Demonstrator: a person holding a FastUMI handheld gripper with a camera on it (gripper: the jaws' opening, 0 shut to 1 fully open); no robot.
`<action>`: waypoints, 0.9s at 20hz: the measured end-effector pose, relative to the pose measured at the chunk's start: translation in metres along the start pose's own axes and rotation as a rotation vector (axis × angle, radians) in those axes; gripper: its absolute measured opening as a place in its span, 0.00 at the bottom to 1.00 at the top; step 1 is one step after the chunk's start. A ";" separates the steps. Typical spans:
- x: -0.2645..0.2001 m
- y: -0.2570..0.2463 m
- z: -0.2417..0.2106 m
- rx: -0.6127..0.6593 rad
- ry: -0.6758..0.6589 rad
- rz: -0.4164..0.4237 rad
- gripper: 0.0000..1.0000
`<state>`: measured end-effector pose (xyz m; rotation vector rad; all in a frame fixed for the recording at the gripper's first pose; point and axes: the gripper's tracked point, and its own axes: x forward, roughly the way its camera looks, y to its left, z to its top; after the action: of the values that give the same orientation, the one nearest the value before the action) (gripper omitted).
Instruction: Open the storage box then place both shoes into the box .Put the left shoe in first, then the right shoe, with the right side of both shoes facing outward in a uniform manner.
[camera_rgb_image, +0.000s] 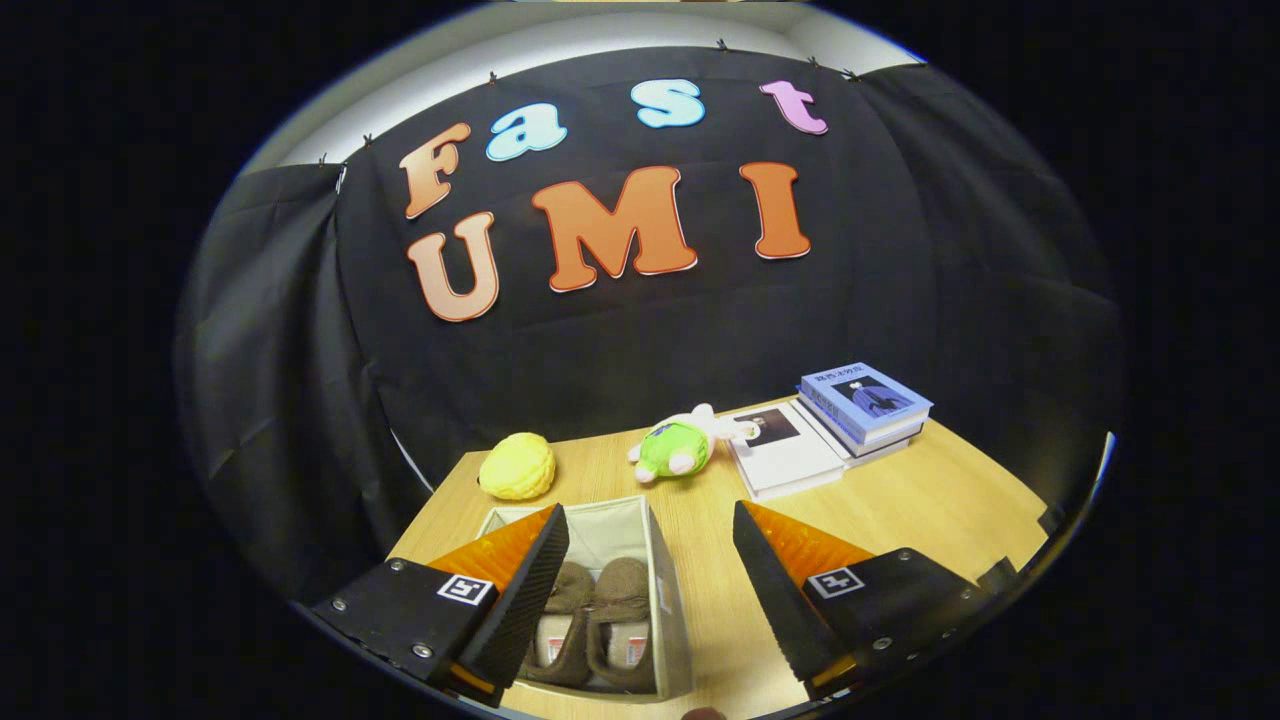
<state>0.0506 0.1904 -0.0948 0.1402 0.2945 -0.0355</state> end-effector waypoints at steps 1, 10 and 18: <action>-0.006 -0.010 0.006 -0.012 -0.012 -0.001 0.98; -0.065 -0.093 0.073 -0.090 -0.181 0.002 0.98; -0.101 -0.138 0.091 -0.093 -0.280 0.028 0.98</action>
<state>-0.0275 0.0420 0.0026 0.0455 0.0147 -0.0128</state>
